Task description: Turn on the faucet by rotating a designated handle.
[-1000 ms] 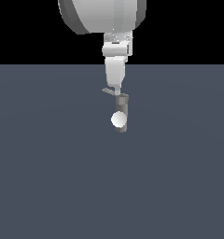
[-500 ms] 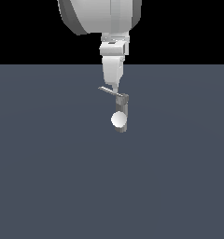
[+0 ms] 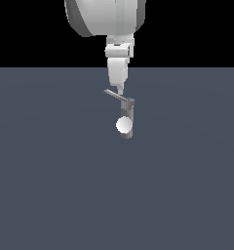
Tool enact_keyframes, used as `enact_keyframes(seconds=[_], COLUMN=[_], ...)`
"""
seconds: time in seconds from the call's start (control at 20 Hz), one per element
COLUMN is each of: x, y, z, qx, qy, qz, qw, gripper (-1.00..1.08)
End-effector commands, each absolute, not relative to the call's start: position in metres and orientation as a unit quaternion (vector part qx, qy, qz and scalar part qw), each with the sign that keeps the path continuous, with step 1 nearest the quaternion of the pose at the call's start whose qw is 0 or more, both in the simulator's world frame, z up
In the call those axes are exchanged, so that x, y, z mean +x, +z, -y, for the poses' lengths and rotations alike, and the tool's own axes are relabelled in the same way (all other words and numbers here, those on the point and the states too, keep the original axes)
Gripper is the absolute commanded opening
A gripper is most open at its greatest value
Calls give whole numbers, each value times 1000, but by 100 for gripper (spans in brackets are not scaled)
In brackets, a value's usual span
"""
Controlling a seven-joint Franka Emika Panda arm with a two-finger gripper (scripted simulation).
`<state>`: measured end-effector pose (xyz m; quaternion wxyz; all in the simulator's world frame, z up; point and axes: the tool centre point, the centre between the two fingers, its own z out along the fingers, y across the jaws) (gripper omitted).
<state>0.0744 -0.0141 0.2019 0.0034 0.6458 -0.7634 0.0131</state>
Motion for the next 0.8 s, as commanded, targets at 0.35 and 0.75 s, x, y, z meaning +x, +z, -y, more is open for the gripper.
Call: enact_keyframes(seconds=[0.35, 0.75], x=[101, 117], y=[186, 183], z=[-27, -40], qx=[668, 675], qy=[4, 0], qz=[744, 738], qw=[0, 0], gripper=[-100, -100])
